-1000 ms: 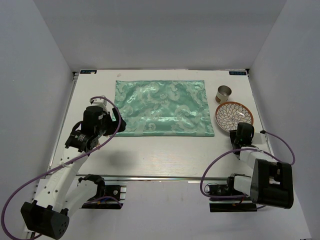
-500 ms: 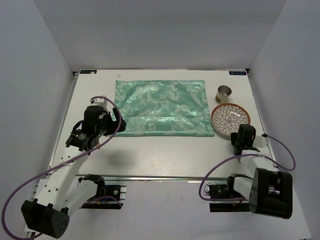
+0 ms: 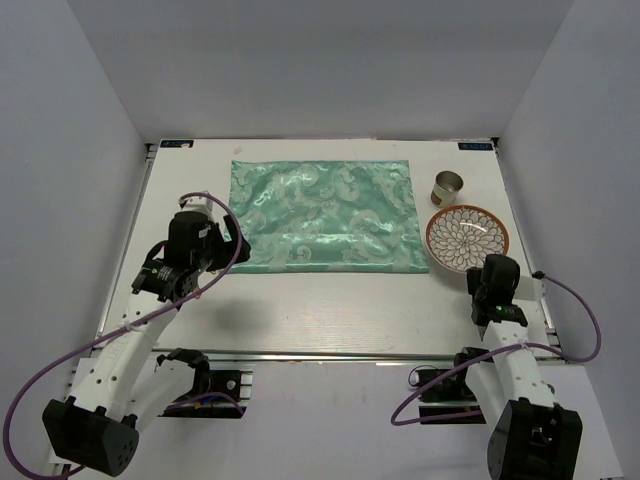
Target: Set the dinner table for one person
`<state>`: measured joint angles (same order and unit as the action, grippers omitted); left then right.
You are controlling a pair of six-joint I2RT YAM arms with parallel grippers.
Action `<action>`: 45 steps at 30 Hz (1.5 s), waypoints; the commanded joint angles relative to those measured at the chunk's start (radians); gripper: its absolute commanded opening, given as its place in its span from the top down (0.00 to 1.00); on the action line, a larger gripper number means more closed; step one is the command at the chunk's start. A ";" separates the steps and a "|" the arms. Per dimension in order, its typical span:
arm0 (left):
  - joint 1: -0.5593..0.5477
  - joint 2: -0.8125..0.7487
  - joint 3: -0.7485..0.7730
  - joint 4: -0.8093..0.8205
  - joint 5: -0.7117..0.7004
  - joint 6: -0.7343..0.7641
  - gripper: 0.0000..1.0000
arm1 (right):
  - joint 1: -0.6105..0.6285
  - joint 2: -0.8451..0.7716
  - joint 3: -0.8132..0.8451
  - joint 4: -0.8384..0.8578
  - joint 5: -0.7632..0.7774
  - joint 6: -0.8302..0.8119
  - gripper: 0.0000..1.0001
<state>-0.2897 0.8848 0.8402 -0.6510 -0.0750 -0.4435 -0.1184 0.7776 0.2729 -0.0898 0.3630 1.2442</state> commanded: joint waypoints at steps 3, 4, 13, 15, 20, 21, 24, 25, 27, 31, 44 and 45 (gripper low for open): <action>0.015 0.003 0.003 -0.042 -0.098 -0.060 0.02 | 0.006 -0.049 0.138 0.173 -0.077 0.000 1.00; 0.015 0.006 0.008 -0.050 -0.121 -0.073 0.02 | 0.010 -0.031 0.138 0.226 -0.113 -0.008 1.00; 0.035 -0.009 0.027 -0.133 -0.321 -0.173 0.02 | 0.215 0.323 0.391 0.357 -0.401 -0.074 1.00; 0.044 -0.006 0.030 -0.142 -0.331 -0.178 0.02 | 0.269 0.438 0.502 0.354 -0.455 -0.086 1.00; 0.044 -0.015 0.030 -0.147 -0.356 -0.185 0.02 | 0.384 0.665 0.696 0.334 -0.539 -0.097 1.00; 0.044 -0.014 0.030 -0.148 -0.361 -0.187 0.02 | 0.390 0.751 0.730 0.335 -0.556 -0.095 1.00; 0.044 -0.026 0.025 -0.147 -0.368 -0.187 0.02 | 0.410 0.912 0.857 0.381 -0.663 -0.104 1.00; 0.044 -0.026 0.025 -0.147 -0.368 -0.187 0.02 | 0.413 0.940 0.893 0.366 -0.671 -0.104 1.00; 0.044 -0.026 0.022 -0.142 -0.370 -0.182 0.02 | 0.433 1.020 0.957 0.308 -0.674 -0.166 1.00; 0.044 0.002 0.023 -0.134 -0.364 -0.175 0.02 | 0.457 1.100 1.060 0.308 -0.688 -0.250 1.00; 0.044 0.051 0.025 -0.127 -0.335 -0.153 0.02 | 0.494 1.194 1.013 0.328 -0.727 -0.371 1.00; 0.044 0.052 0.026 -0.125 -0.335 -0.153 0.02 | 0.494 1.195 1.006 0.334 -0.728 -0.371 1.00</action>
<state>-0.2504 0.9413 0.8406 -0.7898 -0.4145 -0.6083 0.3710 2.0094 1.2785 0.0776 -0.2794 0.8696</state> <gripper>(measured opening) 0.981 0.060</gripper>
